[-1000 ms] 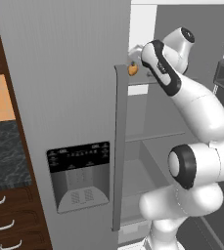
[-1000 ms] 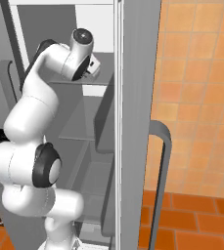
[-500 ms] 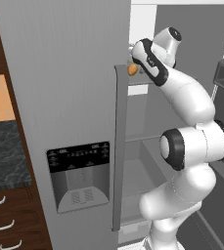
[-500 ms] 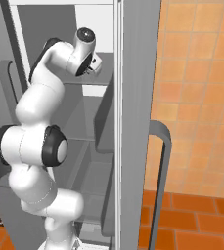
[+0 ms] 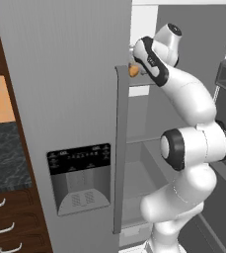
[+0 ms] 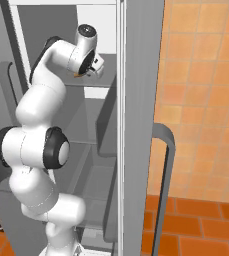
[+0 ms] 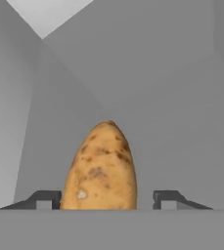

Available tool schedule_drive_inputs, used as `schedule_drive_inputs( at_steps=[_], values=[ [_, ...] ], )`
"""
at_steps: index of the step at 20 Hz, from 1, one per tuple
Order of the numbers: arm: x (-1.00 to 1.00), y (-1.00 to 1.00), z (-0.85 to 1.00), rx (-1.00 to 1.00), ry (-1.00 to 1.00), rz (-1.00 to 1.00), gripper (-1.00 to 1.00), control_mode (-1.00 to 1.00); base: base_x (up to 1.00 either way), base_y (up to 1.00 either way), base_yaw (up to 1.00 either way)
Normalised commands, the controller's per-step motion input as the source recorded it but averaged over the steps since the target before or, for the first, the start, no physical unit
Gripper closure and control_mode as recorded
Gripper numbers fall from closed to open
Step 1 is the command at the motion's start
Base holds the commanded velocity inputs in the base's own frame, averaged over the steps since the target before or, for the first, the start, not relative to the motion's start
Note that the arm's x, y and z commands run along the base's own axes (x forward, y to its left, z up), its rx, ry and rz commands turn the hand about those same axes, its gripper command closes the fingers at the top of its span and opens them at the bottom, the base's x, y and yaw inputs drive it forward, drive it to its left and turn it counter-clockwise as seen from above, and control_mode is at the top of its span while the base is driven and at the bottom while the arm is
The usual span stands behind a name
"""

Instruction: Place one potato and one chicken drumstick in each tupperware on the nearby counter, to pack two identical lunches.

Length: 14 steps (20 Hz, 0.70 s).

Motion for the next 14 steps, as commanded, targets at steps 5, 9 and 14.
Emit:
schedule_drive_inputs(
  at_steps=[5,9,14],
  values=[
    [0.05,0.2,-0.27,-0.04,0.02,0.0,1.0,-1.0,0.0,0.0,0.0],
    [-0.65,-0.74,0.21,0.0,-0.08,-0.11,1.0,-1.0,0.0,0.0,0.0],
    [-1.0,-0.43,-0.28,-0.15,-0.18,-0.01,1.0,-1.0,0.0,0.0,0.0]
  ],
)
